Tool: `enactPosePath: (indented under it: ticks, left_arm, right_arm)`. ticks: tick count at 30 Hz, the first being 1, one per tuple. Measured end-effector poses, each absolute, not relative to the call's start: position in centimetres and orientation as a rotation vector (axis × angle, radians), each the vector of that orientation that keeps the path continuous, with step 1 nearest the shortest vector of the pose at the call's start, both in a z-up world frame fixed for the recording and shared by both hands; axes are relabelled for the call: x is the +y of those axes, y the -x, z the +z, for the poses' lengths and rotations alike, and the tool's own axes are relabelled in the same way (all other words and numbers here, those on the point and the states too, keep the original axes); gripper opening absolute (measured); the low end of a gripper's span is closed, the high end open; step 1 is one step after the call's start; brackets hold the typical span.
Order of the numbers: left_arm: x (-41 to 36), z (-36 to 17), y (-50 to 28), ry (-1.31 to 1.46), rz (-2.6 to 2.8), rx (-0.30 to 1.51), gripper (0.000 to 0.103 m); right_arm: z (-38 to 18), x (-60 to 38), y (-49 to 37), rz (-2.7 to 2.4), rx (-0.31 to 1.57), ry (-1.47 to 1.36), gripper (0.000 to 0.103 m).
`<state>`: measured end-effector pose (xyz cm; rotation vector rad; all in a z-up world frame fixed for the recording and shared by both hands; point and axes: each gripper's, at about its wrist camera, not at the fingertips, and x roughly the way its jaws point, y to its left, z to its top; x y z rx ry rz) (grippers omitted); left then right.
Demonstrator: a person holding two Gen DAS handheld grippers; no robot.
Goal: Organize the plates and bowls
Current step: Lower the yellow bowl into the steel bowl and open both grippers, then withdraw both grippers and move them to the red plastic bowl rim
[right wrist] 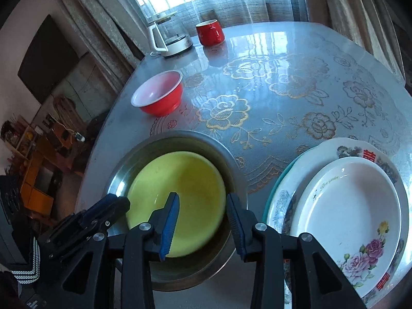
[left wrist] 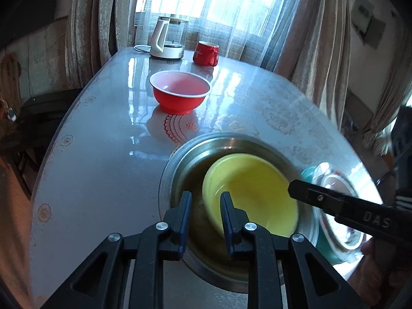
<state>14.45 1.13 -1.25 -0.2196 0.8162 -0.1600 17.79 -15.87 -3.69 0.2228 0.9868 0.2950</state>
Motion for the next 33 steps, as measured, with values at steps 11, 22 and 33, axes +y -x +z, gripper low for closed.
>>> enactPosePath:
  ticks: [11, 22, 33]
  left_arm:
    - [3.3, 1.0, -14.6, 0.285, -0.1, 0.734, 0.066]
    - [5.5, 0.9, -17.4, 0.29, -0.004, 0.742, 0.078]
    - [7.9, 0.5, -20.3, 0.334, 0.055, 0.728, 0.083]
  right_arm:
    - [-1.8, -15.9, -19.1, 0.311, 0.892, -0.286, 0.038]
    - [-1.5, -14.4, -22.8, 0.306, 0.924, -0.273, 0.038]
    - [-1.4, -13.3, -26.7, 0.329, 0.964, -0.268, 0.038]
